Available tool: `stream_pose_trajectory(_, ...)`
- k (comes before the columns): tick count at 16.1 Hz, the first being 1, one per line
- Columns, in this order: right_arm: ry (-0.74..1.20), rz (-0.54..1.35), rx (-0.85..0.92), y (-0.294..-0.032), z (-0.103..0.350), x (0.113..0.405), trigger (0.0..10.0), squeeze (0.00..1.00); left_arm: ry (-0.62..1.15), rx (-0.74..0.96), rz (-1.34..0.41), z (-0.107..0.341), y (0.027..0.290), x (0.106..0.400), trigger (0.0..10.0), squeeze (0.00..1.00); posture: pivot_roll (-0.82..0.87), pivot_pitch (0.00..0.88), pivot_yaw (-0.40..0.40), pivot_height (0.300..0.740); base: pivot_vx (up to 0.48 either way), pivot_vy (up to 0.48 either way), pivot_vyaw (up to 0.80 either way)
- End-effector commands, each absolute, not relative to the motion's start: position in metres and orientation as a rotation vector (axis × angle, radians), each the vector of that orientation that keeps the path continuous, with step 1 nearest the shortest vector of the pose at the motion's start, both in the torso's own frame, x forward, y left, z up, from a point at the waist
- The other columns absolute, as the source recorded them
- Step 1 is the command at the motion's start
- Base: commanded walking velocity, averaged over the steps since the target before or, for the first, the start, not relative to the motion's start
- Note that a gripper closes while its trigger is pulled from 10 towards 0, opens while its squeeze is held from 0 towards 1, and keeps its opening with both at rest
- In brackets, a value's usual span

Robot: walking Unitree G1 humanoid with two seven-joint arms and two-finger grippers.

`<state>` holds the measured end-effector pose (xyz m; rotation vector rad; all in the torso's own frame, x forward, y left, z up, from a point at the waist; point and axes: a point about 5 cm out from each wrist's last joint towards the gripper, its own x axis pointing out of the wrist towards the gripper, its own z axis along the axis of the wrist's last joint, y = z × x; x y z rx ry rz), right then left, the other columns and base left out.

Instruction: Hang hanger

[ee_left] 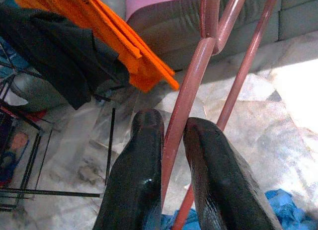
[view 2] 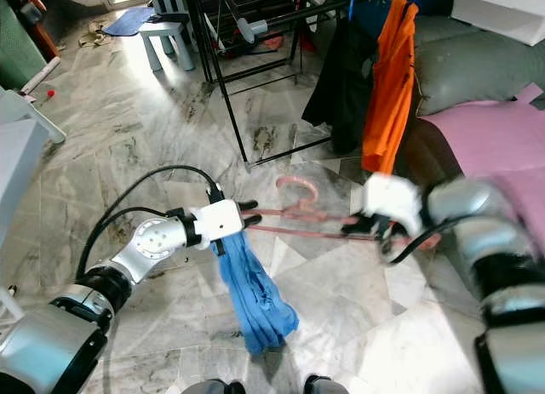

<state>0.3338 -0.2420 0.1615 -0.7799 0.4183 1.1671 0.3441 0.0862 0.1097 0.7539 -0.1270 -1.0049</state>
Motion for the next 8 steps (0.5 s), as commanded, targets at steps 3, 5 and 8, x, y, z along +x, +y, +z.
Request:
stream_pose_trajectory(3,0.382,1.142,-0.801,-0.238,0.163,0.337,0.0,0.00,-0.154,0.720,-1.004,0.115,0.085,0.345,10.0,1.00,-0.15,0.100,0.091,0.740,0.000,0.000,0.00)
stream_pose_trajectory(5,0.373,1.097,-0.830,-0.236,0.157,0.339,0.0,0.00,-0.176,0.729,-1.001,0.116,0.085,0.345,10.0,1.00,-0.15,0.099,0.096,0.740,0.000,0.000,0.00)
stream_pose_trajectory(8,0.376,1.072,-0.838,-0.235,0.150,0.339,0.0,0.00,-0.197,0.708,-1.034,0.118,0.085,0.342,10.0,1.00,-0.15,0.100,0.103,0.740,0.000,0.000,0.00)
